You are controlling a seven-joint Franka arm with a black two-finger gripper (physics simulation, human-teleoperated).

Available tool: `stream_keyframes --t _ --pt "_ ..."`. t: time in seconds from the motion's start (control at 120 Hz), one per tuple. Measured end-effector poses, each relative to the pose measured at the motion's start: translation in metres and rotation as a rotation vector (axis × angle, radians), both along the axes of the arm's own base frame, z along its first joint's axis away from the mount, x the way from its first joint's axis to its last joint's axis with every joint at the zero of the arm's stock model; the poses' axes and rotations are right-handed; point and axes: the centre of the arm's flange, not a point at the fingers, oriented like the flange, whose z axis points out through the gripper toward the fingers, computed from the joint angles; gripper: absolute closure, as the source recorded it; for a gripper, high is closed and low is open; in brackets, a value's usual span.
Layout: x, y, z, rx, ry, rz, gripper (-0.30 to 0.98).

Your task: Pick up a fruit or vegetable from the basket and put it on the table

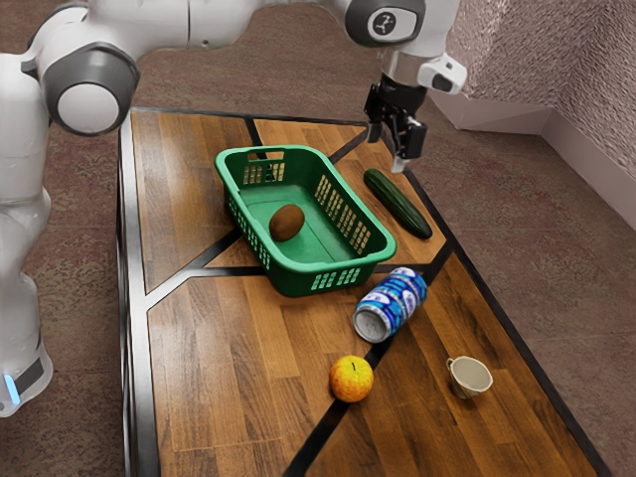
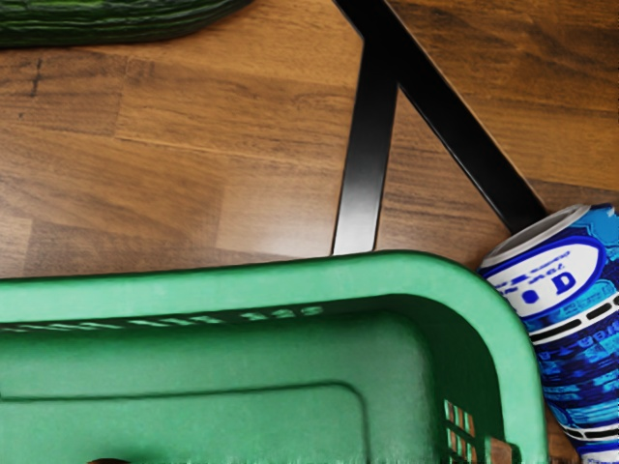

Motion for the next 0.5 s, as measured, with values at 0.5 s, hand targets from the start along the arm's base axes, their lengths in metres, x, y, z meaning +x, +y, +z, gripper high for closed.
stream_keyframes --t 0.5 --pt "-0.011 -0.001 0.004 -0.011 0.035 0.001 0.00"
